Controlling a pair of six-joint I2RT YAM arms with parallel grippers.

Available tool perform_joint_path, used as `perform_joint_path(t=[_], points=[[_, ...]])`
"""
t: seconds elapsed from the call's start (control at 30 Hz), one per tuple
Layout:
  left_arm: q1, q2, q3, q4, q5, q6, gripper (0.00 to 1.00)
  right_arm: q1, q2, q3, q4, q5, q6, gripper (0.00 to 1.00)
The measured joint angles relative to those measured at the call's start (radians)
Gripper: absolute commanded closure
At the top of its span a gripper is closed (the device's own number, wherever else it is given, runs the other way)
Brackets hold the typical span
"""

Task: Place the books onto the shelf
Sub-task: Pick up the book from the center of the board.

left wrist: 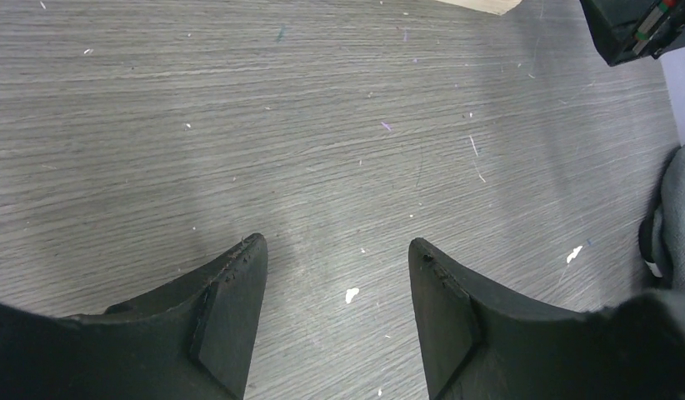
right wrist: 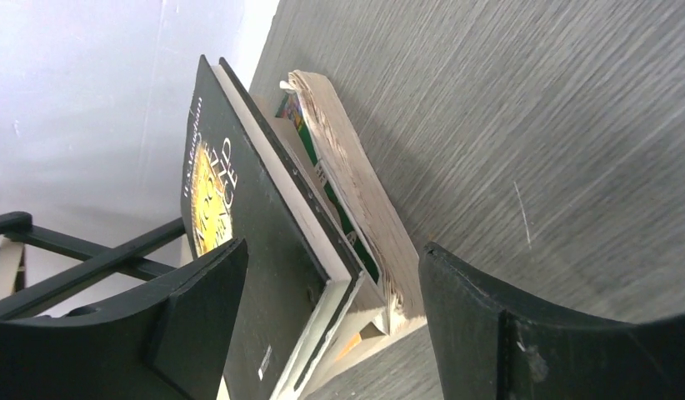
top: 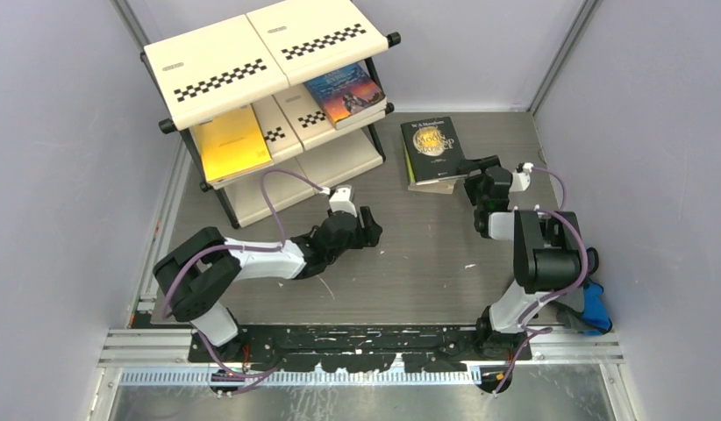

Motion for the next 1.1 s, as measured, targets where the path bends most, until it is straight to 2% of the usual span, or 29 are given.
perform_joint_path(t=[0.27,0.53,0.7,0.83,1.1], points=[[0.009,0.033,0.006,0.007,0.011,-0.003,0.37,-0.019,0.123,0.034,0.101,-0.077,0.067,0.26],[0.013,0.036,0.006,0.015,0.012,-0.006,0.38,-0.019,0.159,0.075,0.153,-0.14,0.1,0.37],[0.013,0.04,0.006,0.018,0.013,-0.008,0.38,-0.019,0.177,0.084,0.174,-0.159,0.114,0.53],[0.013,0.04,0.006,0.021,0.013,-0.008,0.38,-0.022,0.183,0.084,0.184,-0.173,0.13,0.72],[0.013,0.04,0.006,0.023,0.013,-0.026,0.38,-0.023,0.173,0.094,0.241,-0.194,0.154,0.96]])
